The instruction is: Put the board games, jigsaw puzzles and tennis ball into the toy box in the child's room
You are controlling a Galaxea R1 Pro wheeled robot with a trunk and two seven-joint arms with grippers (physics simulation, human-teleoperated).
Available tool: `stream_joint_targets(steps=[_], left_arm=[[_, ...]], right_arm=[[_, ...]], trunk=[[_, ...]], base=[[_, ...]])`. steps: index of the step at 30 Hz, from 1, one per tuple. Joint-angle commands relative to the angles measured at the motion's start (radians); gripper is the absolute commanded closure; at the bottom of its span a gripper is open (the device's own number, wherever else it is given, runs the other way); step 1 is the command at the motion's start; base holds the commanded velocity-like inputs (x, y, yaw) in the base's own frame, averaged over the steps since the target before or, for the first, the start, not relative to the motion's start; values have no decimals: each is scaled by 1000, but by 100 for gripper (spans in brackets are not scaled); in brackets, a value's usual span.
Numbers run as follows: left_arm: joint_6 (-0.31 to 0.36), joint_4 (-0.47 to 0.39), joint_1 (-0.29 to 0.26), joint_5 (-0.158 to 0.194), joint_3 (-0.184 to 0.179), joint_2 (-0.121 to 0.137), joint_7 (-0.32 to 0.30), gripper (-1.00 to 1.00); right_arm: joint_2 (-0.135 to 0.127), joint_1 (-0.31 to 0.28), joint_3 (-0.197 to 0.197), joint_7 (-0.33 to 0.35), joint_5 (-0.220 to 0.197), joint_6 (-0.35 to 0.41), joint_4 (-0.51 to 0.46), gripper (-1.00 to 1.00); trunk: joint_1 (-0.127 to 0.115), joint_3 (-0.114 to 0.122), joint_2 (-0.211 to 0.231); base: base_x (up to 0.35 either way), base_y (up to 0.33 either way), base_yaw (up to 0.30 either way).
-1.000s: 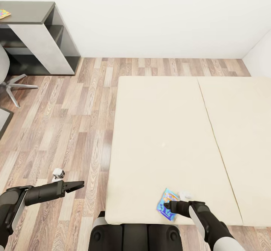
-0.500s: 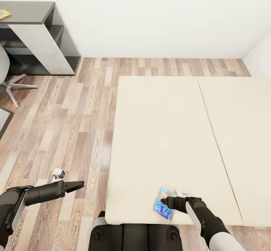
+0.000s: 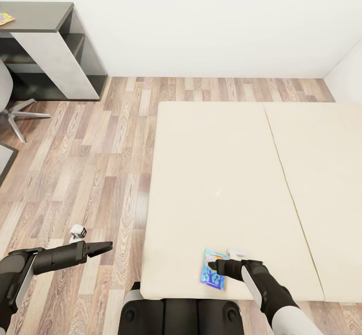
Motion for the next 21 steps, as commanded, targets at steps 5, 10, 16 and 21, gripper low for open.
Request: stream_joint_targets(steps=[5,10,16,21], left_arm=[[11,0,-1,0,0,1,-4,-100],[11,0,0,1,0,1,-4,-100],[11,0,0,1,0,0,-4,-100],[11,0,0,1,0,0,-4,-100]], right_arm=[[3,-2,0,-2,-9,7,-1,-100],[2,-2,1,-3,-9,6,5,-100],[2,-2,2,-6,-9,6,7,-100],[2,-2,2,-9,-9,11,7,-100]], trunk=[[1,-1,-1],[1,-1,-1],[1,-1,-1],[1,-1,-1]], base=[[0,0,0],[0,0,0],[0,0,0],[0,0,0]])
